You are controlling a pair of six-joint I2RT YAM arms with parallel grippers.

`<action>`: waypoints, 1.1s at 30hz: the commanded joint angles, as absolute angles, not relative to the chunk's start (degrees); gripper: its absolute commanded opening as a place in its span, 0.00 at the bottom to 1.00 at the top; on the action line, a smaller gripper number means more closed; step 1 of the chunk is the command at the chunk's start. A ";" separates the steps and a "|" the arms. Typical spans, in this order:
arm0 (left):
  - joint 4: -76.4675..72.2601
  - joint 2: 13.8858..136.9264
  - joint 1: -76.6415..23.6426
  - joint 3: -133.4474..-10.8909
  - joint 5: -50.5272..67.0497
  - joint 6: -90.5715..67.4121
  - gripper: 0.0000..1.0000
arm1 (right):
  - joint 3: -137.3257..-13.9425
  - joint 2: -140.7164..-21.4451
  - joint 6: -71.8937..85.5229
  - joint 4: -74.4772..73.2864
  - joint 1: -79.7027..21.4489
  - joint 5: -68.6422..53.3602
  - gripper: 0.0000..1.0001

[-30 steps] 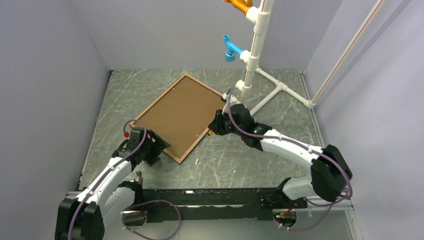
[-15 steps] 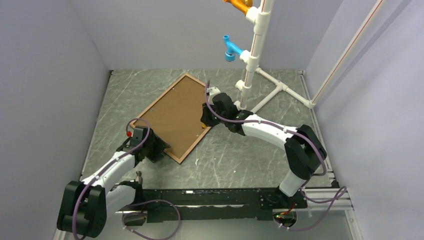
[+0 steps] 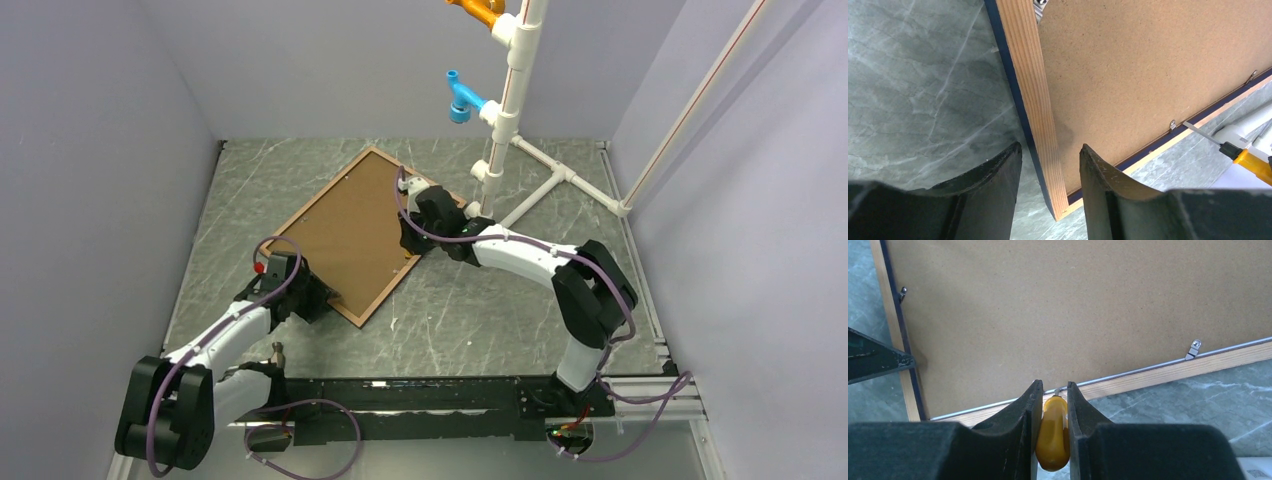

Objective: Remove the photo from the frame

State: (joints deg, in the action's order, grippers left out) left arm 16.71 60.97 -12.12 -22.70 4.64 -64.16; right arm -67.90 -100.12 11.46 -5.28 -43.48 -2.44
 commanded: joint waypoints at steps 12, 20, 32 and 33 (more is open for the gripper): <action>14.16 62.01 -11.87 -20.98 4.78 -64.78 0.42 | -68.93 -102.06 13.31 -2.26 -48.26 -6.28 0.00; 11.91 63.59 -11.83 -18.92 5.96 -65.52 0.27 | -68.58 -102.47 17.65 1.40 -48.21 -9.16 0.00; 14.18 59.99 -11.91 -17.70 4.01 -65.81 0.17 | -70.98 -99.43 11.66 -6.16 -43.88 -3.62 0.00; 14.43 59.87 -11.89 -17.81 3.93 -65.67 0.17 | -71.97 -100.20 10.61 -7.26 -43.41 -3.40 0.00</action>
